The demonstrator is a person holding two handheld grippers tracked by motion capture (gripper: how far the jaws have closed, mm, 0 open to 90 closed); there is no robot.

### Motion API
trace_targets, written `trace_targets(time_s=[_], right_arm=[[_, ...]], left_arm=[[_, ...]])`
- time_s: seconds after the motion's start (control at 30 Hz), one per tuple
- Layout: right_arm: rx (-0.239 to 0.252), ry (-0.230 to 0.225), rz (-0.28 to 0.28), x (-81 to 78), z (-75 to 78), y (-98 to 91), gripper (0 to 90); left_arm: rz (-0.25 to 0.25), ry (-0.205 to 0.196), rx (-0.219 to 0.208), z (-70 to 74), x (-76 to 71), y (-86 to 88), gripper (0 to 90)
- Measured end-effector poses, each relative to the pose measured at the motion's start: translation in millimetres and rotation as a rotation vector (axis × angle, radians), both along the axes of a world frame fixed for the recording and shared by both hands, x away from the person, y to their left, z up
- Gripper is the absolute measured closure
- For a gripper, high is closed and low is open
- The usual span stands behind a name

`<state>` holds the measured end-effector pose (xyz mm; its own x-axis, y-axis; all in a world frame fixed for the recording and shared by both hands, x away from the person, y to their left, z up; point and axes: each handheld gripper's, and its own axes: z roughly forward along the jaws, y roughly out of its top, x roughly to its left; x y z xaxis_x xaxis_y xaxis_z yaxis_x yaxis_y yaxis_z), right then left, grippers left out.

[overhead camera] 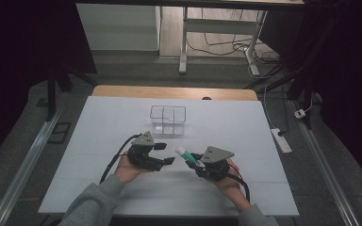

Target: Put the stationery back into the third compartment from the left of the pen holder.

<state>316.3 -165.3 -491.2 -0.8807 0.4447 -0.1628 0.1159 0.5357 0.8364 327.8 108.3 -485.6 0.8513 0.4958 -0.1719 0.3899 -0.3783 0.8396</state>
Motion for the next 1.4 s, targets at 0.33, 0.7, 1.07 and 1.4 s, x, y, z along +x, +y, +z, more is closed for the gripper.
trace_targets(time_s=[0.33, 0.7, 1.07, 1.4], right_arm=[[0.048, 0.023, 0.004, -0.7, -0.7, 1.5, 65.1], [0.09, 0.019, 0.029, -3.0, -2.3, 5.2, 65.1], [0.036, 0.002, 0.04, -3.8, -7.8, 11.3, 64.4], [0.106, 0.068, -0.02, 0.4, -7.2, -2.3, 48.5]], left_arm=[[-0.01, 0.027, -0.105, 2.1, 2.8, -6.1, 30.0], [-0.066, 0.027, -0.107, 3.3, 5.4, -24.8, 46.6], [-0.116, 0.029, -0.105, 8.3, 5.4, -27.1, 63.6], [-0.077, -0.004, -0.104, 16.2, 7.9, -16.1, 63.9]])
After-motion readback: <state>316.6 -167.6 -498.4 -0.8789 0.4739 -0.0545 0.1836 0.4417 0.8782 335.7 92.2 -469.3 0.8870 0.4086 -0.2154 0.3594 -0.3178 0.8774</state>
